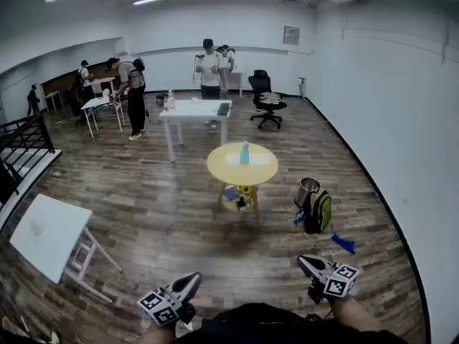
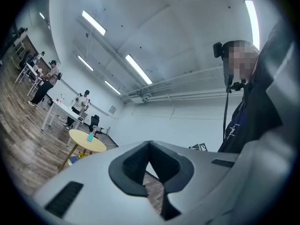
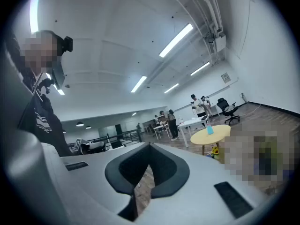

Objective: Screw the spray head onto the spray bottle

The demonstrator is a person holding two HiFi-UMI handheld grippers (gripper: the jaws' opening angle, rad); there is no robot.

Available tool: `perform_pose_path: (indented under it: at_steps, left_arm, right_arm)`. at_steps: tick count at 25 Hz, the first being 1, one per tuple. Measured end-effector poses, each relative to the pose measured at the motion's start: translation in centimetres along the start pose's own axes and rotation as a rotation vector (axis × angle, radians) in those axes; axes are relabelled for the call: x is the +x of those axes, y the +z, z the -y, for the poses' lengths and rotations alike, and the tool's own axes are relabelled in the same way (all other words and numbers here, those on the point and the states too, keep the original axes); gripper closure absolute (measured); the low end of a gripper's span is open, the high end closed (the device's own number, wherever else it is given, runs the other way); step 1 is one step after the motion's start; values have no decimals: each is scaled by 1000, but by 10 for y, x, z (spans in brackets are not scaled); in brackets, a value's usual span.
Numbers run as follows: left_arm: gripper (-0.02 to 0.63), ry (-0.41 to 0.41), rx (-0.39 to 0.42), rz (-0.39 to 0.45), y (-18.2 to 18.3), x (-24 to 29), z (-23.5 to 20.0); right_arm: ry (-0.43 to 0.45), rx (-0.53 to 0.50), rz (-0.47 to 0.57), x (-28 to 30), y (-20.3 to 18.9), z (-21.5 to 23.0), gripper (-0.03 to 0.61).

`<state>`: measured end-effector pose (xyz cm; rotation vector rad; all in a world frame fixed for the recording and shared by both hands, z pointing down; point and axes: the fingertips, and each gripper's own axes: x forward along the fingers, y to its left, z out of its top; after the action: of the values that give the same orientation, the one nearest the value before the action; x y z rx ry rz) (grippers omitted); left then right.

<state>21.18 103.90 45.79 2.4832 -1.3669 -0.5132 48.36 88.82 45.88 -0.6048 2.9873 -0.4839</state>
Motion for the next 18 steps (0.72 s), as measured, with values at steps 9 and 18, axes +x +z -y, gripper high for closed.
perform_pose_path:
  at_steps: [9, 18]
  left_arm:
    - [611, -21, -4, -10, 5, -3, 1]
    - [611, -35, -12, -13, 8, 2, -1]
  right_arm:
    - [-8, 52, 11, 0, -4, -4, 580]
    - [-41, 110, 24, -2, -6, 5, 578]
